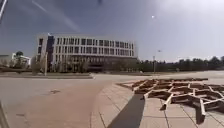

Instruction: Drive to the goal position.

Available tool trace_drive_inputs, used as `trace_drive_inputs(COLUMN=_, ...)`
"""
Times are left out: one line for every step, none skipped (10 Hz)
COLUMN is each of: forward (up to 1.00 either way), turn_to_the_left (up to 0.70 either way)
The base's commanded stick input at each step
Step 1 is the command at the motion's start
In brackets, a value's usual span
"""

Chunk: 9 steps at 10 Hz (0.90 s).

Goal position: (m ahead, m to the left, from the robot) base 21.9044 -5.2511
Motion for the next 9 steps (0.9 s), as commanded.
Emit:
trace_drive_inputs(forward=0.05, turn_to_the_left=0.0)
trace_drive_inputs(forward=0.05, turn_to_the_left=0.0)
trace_drive_inputs(forward=0.05, turn_to_the_left=0.0)
trace_drive_inputs(forward=0.05, turn_to_the_left=0.0)
trace_drive_inputs(forward=0.05, turn_to_the_left=0.0)
trace_drive_inputs(forward=0.05, turn_to_the_left=0.0)
trace_drive_inputs(forward=0.05, turn_to_the_left=0.0)
trace_drive_inputs(forward=0.05, turn_to_the_left=0.0)
trace_drive_inputs(forward=0.05, turn_to_the_left=0.0)
